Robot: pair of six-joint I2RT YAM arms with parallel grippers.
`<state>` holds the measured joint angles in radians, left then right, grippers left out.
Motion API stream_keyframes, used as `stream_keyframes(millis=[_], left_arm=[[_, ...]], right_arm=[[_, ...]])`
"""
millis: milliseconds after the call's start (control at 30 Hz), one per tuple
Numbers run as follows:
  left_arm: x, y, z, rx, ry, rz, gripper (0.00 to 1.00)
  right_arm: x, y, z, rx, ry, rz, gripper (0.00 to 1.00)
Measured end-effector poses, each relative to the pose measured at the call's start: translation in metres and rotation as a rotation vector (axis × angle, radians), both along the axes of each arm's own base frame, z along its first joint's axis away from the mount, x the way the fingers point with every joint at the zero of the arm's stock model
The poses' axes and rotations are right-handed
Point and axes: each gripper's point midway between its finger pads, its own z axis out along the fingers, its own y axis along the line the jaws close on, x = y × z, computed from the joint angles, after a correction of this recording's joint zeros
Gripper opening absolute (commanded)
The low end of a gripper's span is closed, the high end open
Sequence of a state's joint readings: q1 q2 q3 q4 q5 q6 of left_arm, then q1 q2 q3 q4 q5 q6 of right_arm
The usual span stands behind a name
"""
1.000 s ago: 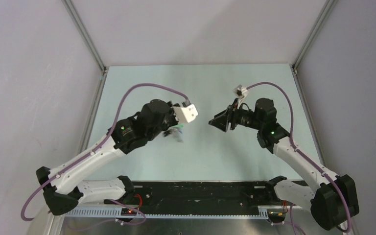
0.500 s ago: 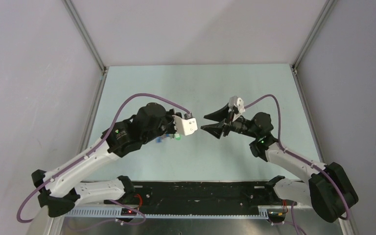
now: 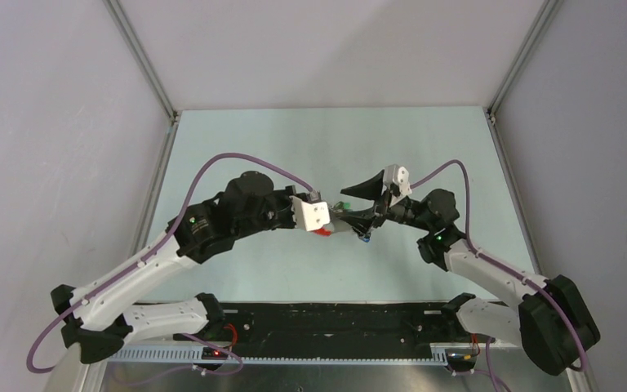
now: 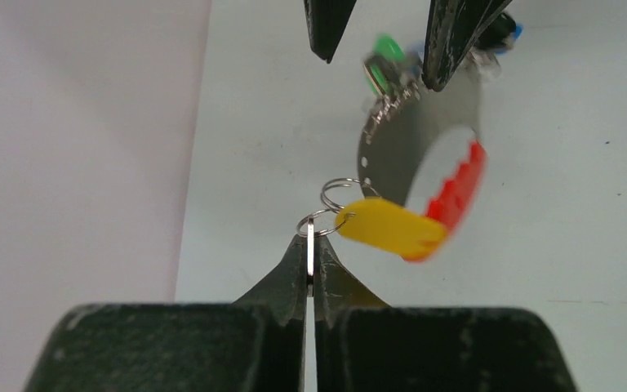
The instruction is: Remove the keys from the keyring
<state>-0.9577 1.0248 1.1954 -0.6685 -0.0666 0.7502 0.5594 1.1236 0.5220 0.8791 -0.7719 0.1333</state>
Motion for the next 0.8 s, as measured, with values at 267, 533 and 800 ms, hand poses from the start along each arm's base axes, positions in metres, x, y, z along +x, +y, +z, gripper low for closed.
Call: stream_keyframes(millis=[267, 533, 800], left_arm=[[-0.013, -0.01, 0.011, -0.064, 0.006, -0.085, 0.0], [-0.016, -0.014, 0.03, -0.116, 0.002, -0.097, 0.0], [-0.009, -0.01, 0.045, -0.165, -0.007, -0.025, 0.0]], right_arm=[[-0.004, -0.001, -0.009, -0.058, -0.033, 0.003, 0.89], [-0.015, 0.038, -0.015, -0.097, -0.031, 0.119, 0.9], [-0.024, 0.056, -0.024, -0.102, -0.017, 0.169, 0.89]])
